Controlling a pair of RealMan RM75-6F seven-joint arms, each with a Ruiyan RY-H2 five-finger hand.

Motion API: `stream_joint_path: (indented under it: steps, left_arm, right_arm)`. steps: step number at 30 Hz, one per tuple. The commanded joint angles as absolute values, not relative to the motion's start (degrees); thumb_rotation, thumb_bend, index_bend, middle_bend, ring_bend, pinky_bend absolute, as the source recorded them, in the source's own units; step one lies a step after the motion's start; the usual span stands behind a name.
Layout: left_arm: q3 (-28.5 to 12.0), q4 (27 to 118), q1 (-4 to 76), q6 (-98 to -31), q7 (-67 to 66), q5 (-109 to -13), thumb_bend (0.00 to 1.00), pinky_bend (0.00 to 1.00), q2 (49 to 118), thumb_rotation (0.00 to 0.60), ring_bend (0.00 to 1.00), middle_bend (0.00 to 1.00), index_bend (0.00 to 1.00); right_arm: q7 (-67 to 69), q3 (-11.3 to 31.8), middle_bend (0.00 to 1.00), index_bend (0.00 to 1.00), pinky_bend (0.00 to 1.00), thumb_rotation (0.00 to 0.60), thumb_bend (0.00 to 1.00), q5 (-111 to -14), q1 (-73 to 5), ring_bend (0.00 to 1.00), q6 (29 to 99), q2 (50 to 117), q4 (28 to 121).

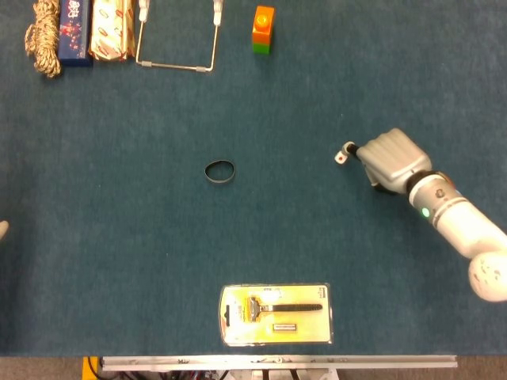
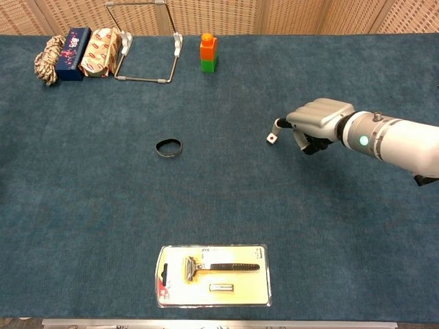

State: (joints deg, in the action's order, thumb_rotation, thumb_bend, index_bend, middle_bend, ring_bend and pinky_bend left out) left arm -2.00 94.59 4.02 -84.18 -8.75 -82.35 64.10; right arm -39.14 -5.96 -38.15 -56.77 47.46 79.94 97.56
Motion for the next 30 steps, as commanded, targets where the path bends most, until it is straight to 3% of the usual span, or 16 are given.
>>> stream_joint_path:
  steps: [1, 12, 18, 20, 23, 25, 28, 30]
  left_arm:
    - [-1.99, 94.60, 3.99, -84.24, -8.68, -82.40, 0.03, 0.00, 64.09, 0.600, 0.01, 0.00, 0.00]
    - [-2.29, 94.93, 4.07, -84.55, -8.52, -82.61, 0.03, 0.00, 64.00, 0.600, 0.01, 0.00, 0.00]
    - [-2.48, 94.47, 3.93, -85.00, -7.95, -82.67, 0.03, 0.00, 64.05, 0.600, 0.01, 0.00, 0.00]
    - [-2.55, 94.15, 4.00, -84.99, -7.79, -82.72, 0.03, 0.00, 64.19, 0.600, 0.01, 0.00, 0.00]
    - [-2.75, 93.55, 4.13, -85.09, -7.74, -82.81, 0.03, 0.00, 64.46, 0.600, 0.01, 0.00, 0.00]
    - [-2.77, 93.24, 4.15, -85.08, -7.78, -82.80, 0.03, 0.00, 64.54, 0.600, 0.01, 0.00, 0.00]
    - [-2.79, 93.26, 4.26, -84.78, -8.06, -82.58, 0.03, 0.00, 64.47, 0.600, 0.01, 0.00, 0.00]
    - [-2.77, 93.38, 4.26, -84.98, -8.55, -82.80, 0.03, 0.00, 64.59, 0.600, 0.01, 0.00, 0.00]
  right_arm:
    - [-39.10, -6.65, 1.00, 0.20, 1.00, 0.588, 1.00, -39.40, -56.25, 1.00, 48.28, 79.03, 99.11]
    - [-35.32, -5.13, 1.00, 0.20, 1.00, 0.585, 1.00, -46.93, -52.86, 1.00, 54.22, 74.63, 104.17]
    - [-29.67, -4.92, 1.00, 0.20, 1.00, 0.585, 0.98, -56.42, -46.50, 1.00, 62.99, 71.37, 104.29]
    - [-27.15, -4.90, 0.99, 0.20, 1.00, 0.586, 0.89, -59.76, -43.65, 1.00, 66.82, 70.53, 103.56]
    - [-23.36, -4.73, 0.87, 0.20, 1.00, 0.586, 0.67, -64.69, -39.13, 0.97, 73.44, 69.83, 101.93]
    - [-20.66, -5.01, 0.73, 0.20, 0.96, 0.588, 0.50, -67.96, -35.81, 0.85, 77.78, 69.53, 100.35]
    - [-18.88, -5.24, 0.54, 0.20, 0.79, 0.587, 0.31, -69.75, -31.63, 0.63, 82.31, 68.80, 98.92]
    - [-18.08, -5.16, 0.44, 0.20, 0.63, 0.587, 0.25, -69.88, -29.06, 0.50, 84.53, 68.19, 98.34]
